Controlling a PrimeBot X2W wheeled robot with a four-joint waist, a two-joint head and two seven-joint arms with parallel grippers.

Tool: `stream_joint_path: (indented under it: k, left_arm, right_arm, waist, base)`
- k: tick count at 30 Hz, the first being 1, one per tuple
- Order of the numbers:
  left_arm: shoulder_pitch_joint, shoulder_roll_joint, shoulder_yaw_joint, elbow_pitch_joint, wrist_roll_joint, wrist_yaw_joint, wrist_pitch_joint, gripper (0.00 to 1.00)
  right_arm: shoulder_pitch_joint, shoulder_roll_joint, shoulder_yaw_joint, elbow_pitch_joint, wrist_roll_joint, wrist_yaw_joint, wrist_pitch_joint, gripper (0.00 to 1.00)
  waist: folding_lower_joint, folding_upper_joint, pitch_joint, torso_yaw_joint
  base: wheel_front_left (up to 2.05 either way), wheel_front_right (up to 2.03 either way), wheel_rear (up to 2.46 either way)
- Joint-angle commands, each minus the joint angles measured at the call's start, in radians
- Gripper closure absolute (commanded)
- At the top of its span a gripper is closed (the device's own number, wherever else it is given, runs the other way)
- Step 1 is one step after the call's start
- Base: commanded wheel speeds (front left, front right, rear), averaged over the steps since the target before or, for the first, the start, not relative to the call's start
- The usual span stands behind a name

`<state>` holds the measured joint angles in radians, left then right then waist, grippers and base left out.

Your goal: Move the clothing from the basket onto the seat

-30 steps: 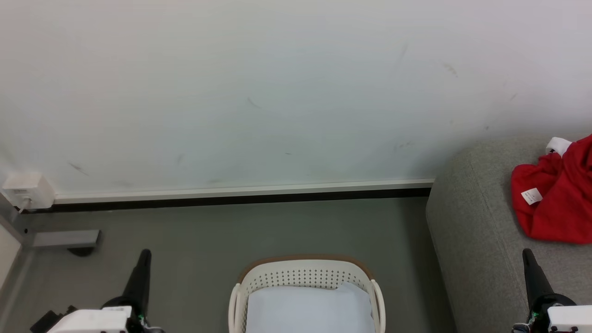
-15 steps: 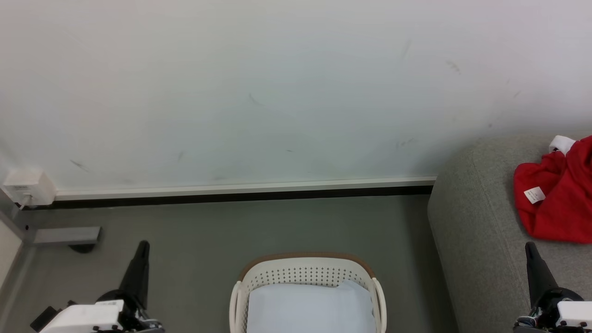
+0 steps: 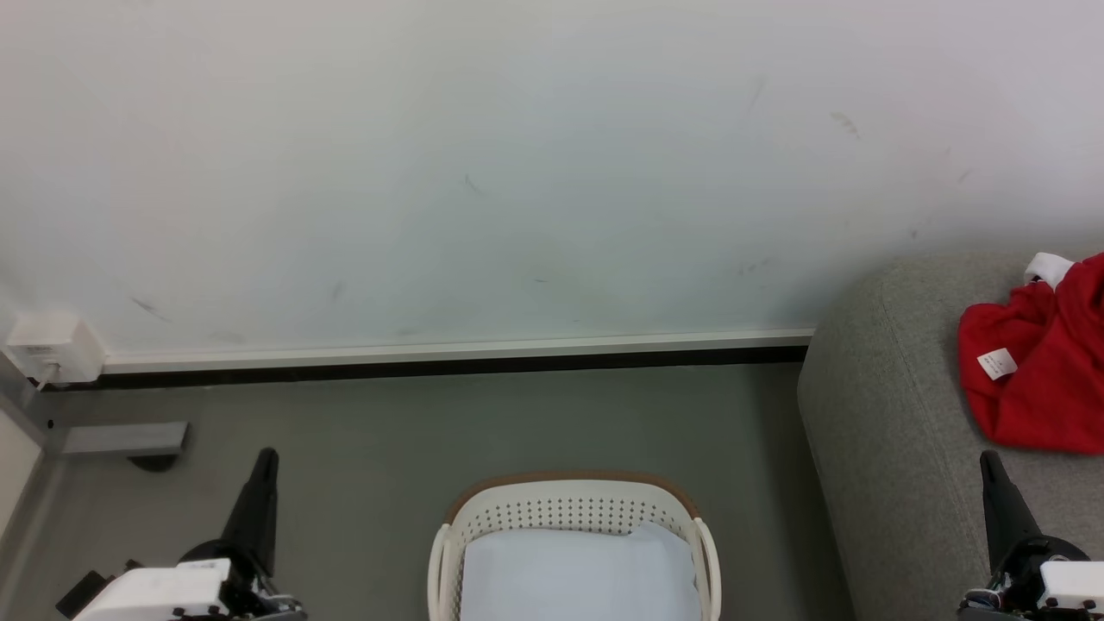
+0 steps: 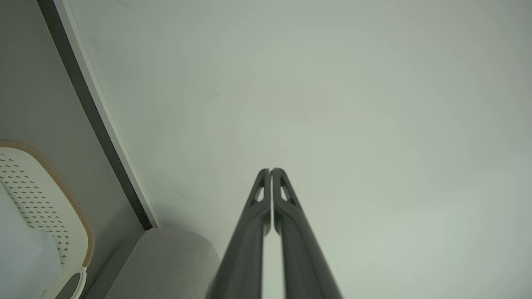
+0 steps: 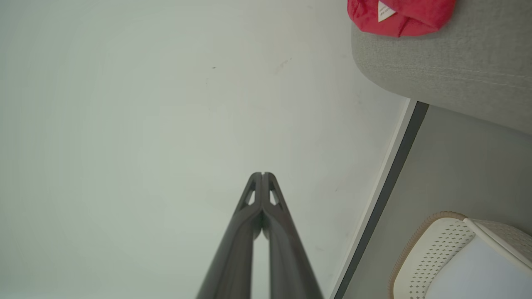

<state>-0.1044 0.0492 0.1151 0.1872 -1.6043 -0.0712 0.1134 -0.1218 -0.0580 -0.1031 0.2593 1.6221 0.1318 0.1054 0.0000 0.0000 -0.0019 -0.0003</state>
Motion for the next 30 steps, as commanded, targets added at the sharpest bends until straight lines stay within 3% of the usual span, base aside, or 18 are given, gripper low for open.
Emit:
stream_joint_path:
  k: [1,30]
  left_arm:
    - [-0.007,0.002,0.003,-0.002,-0.014,-0.005,0.004,1.0]
    - [-0.007,0.002,0.003,-0.002,-0.014,-0.005,0.004,1.0]
  right_arm:
    - [-0.01,-0.007,0.0,-0.004,0.003,-0.002,0.001,1.0]
    - [-0.009,-0.011,0.007,-0.004,0.009,-0.002,-0.006,1.0]
  waist:
    - [0.0,0.0,0.0,0.0]
    - [0.0,0.0,0.0,0.0]
  base:
    - [0.0,0.0,0.0]
    - [0.0,0.0,0.0]
